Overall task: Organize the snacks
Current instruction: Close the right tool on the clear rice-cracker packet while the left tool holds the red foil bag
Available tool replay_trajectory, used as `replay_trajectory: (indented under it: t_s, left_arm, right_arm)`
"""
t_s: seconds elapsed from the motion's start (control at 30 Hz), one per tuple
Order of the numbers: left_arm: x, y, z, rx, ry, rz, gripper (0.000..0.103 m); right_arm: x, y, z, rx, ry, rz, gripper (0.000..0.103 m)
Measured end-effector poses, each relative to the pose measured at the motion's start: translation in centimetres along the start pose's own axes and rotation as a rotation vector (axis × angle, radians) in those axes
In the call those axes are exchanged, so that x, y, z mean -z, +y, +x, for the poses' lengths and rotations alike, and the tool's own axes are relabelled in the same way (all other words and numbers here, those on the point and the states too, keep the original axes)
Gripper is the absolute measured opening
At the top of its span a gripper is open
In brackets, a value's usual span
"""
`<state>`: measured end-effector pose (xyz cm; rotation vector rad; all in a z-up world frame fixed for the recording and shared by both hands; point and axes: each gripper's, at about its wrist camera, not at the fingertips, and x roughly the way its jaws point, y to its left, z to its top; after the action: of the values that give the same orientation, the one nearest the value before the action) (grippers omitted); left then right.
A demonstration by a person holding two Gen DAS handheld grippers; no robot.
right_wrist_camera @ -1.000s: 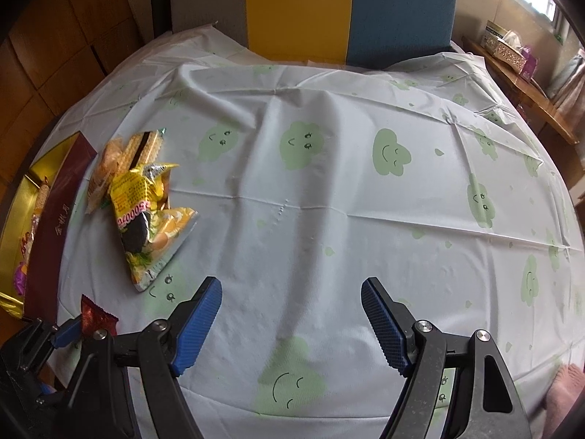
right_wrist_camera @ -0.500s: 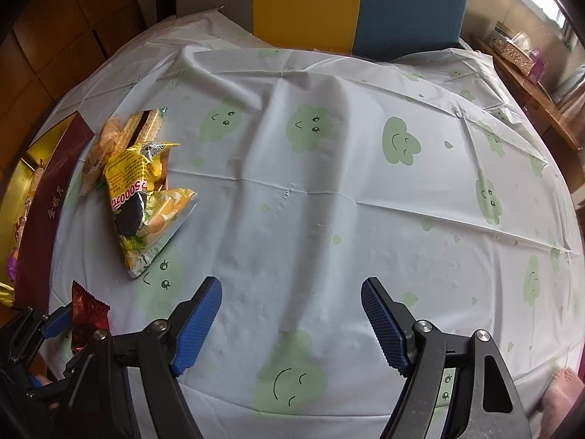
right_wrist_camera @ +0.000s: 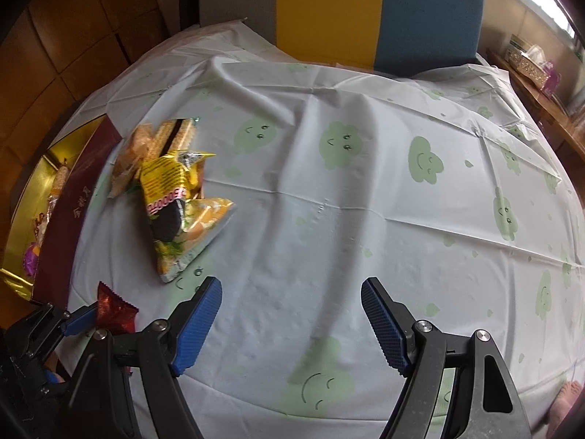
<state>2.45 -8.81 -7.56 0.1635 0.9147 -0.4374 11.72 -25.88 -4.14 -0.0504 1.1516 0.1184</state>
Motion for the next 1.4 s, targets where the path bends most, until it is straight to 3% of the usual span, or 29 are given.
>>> replay_trajectory:
  t_s: [0.1, 0.17, 0.2, 0.4, 0.53, 0.73, 0.93, 1.13, 1.4]
  left_arm:
    - [0.0, 0.0, 0.0, 0.003, -0.002, -0.001, 0.041]
    - [0.0, 0.1, 0.0, 0.006, -0.003, -0.002, 0.041]
    - [0.0, 0.1, 0.0, 0.007, -0.005, -0.002, 0.041]
    - [0.3, 0.0, -0.1, 0.006, -0.024, 0.01, 0.041]
    - [0.5, 0.0, -0.2, 0.012, -0.035, 0.018, 0.041]
    - [0.5, 0.4, -0.1, 0.035, -0.047, 0.016, 0.041]
    - [0.4, 1.0, 0.3, 0.062, -0.048, 0.006, 0.041]
    - [0.5, 1.5, 0.4, 0.074, -0.051, 0.0, 0.041]
    - [0.6, 1.6, 0.2, 0.074, -0.054, 0.004, 0.041]
  right_arm:
    - [-0.2, 1.0, -0.2, -0.036, -0.017, -0.025, 0.075]
    - [-0.8, 1.8, -0.4, -0.081, -0.015, -0.036, 0.062]
    - [-1.3, 2.5, -0.5, -0.09, -0.019, -0.055, 0.06]
    - [-5.6, 8.5, -0.8, -0.15, -0.063, -0.265, 0.059]
    - [-8.4, 13.5, 1.3, -0.165, -0.034, -0.405, 0.059]
    - [-10.9, 17.9, 5.3, -0.095, 0.051, -0.503, 0.059]
    - [-11.6, 19.3, 8.3, -0.065, 0.109, -0.62, 0.06]
    - [-11.4, 20.3, 9.4, -0.029, 0.122, -0.723, 0.063]
    - [-11.5, 20.7, 11.0, -0.009, 0.13, -0.762, 0.064]
